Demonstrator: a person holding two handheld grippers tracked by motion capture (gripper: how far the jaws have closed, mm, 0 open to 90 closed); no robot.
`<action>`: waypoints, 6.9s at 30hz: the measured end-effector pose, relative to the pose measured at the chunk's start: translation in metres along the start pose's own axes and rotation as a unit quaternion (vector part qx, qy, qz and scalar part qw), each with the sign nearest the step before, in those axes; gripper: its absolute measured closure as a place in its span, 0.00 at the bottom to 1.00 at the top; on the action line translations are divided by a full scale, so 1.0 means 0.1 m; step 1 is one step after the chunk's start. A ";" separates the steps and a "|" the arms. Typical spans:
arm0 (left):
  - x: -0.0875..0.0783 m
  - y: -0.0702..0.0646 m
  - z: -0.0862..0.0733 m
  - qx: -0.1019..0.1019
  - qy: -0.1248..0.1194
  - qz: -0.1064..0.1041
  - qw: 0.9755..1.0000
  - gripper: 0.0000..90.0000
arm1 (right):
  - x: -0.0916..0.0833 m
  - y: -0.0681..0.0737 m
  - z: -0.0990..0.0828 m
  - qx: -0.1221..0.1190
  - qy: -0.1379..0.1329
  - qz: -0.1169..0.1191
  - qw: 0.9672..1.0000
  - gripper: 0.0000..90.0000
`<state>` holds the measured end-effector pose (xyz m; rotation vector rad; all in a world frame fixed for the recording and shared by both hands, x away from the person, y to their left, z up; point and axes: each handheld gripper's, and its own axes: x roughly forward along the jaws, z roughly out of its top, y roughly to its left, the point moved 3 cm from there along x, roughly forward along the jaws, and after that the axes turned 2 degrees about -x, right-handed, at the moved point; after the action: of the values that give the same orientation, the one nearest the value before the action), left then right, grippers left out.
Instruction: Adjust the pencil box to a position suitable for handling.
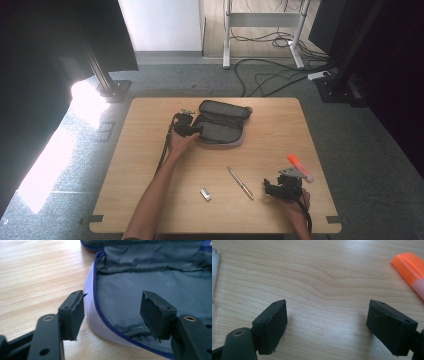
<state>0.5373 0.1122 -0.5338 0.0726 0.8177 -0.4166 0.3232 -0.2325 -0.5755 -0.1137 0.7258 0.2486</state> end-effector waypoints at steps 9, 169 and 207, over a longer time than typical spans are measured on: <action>0.16 0.07 -0.06 -0.010 0.002 0.006 1.000 0.55 | 0.00 0.00 0.00 0.001 0.000 -0.002 1.000 0.19; -0.85 -0.05 -0.40 0.016 -0.071 -0.043 0.996 0.94 | 0.71 0.57 1.57 -0.023 -0.082 0.037 0.996 0.96; -0.62 -0.18 -0.86 0.018 -0.037 -0.057 0.998 0.91 | 1.07 0.52 1.20 -0.042 -0.001 0.062 0.997 0.95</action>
<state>0.4332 0.1352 -0.5462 0.0432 0.7430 -0.5379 0.4636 -0.1404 -0.5585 -0.1486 0.7207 0.3976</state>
